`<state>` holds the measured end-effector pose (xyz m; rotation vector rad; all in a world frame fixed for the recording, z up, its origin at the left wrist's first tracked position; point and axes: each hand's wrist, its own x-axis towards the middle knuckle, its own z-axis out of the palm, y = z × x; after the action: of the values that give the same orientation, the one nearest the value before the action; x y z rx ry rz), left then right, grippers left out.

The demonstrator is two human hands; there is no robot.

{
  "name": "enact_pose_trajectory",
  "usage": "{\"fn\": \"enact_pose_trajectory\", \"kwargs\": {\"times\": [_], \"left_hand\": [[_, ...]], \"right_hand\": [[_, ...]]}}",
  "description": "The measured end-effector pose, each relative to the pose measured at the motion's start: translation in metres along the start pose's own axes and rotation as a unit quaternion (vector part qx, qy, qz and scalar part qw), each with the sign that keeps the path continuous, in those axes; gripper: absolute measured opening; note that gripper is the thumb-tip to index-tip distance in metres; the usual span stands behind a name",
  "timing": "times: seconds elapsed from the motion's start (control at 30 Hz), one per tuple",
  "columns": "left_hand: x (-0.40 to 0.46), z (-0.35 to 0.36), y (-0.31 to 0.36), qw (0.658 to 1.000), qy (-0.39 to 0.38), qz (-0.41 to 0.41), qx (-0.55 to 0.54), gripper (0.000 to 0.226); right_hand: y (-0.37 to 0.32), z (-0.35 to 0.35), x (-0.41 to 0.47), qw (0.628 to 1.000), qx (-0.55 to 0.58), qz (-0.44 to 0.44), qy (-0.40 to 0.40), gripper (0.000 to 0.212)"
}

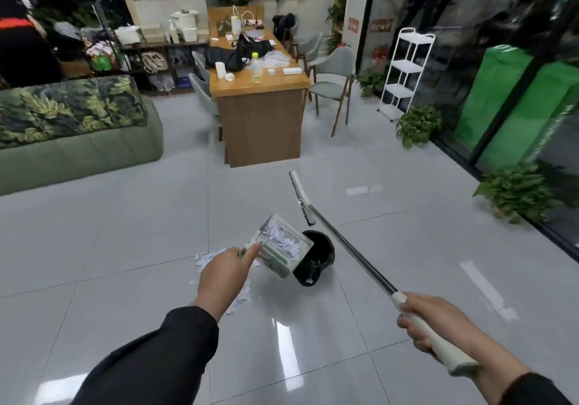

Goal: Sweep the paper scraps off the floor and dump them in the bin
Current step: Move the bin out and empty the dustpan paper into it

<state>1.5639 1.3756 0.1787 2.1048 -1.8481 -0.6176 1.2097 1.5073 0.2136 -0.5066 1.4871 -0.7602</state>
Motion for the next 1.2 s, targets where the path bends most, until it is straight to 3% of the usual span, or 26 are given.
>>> {"fn": "enact_pose_trajectory", "kwargs": {"times": [0.2,0.4,0.5,0.63,0.73,1.07,1.2], "left_hand": [[0.049,0.009,0.03,0.998,0.006,0.042,0.043,0.071],[0.098,0.015,0.058,0.987,-0.02,0.113,0.112,0.061],[0.119,0.023,0.07,0.969,-0.033,0.168,0.177,0.065],[0.141,0.048,0.09,0.936,-0.046,0.25,0.244,0.098],[0.135,0.063,0.108,0.903,-0.076,0.298,0.3,0.092],[0.111,0.096,0.168,0.877,-0.177,0.269,0.358,0.065],[0.109,0.116,0.194,0.883,-0.21,0.233,0.349,0.076]], "right_hand": [[0.006,-0.009,0.014,1.0,0.002,-0.004,0.009,0.021],[-0.003,-0.009,0.049,0.999,-0.039,0.005,0.031,0.016],[-0.003,-0.007,0.066,0.998,-0.036,0.016,0.042,0.015],[0.001,-0.007,0.086,0.998,-0.006,0.044,0.044,0.015],[0.009,-0.015,0.097,0.997,0.025,0.055,0.041,0.019],[0.02,-0.061,0.116,0.997,0.011,0.082,-0.003,0.024],[0.025,-0.092,0.125,0.994,0.02,0.103,-0.017,0.023]]}}
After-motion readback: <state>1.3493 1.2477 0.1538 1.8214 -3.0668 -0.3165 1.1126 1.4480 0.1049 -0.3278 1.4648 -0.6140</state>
